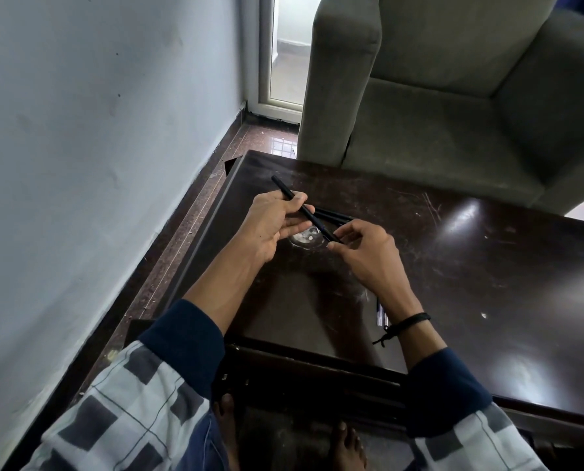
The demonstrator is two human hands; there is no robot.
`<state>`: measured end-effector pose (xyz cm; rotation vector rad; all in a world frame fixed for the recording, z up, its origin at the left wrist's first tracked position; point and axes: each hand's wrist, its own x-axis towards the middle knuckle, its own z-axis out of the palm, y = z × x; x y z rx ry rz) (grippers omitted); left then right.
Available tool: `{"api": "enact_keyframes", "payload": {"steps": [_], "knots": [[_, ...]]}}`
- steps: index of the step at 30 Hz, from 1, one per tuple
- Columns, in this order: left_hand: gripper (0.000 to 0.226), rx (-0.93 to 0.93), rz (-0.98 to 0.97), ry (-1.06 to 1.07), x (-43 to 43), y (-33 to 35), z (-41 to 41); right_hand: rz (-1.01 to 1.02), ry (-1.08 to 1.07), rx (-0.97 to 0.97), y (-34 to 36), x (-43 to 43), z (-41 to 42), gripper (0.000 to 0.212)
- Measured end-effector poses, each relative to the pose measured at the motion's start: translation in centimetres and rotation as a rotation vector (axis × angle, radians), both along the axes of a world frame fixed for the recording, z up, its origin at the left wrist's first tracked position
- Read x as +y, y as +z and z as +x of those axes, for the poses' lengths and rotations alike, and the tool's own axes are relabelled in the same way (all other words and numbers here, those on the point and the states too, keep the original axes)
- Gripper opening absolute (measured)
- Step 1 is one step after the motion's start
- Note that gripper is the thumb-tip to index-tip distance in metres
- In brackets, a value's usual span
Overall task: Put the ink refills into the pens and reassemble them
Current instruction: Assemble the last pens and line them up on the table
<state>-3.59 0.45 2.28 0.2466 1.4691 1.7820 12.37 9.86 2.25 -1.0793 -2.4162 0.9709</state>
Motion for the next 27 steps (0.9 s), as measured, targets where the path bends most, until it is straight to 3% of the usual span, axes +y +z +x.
{"api": "enact_keyframes", "payload": {"steps": [14,23,27], "knots": [[0.010,0.023,-0.032,-0.023,0.7,-0.6,1.9,0.121,-0.002,0.066,-0.4,-0.3,0.0,0.019],[0.014,0.028,-0.019,-0.037,1.0,-0.4,2.7,-0.140,-0.044,0.145,-0.3,0.5,0.4,0.014],[0.020,0.000,0.034,-0.029,1.0,-0.3,2.5,-0.144,-0.073,0.274,0.2,0.4,0.1,0.009]]}}
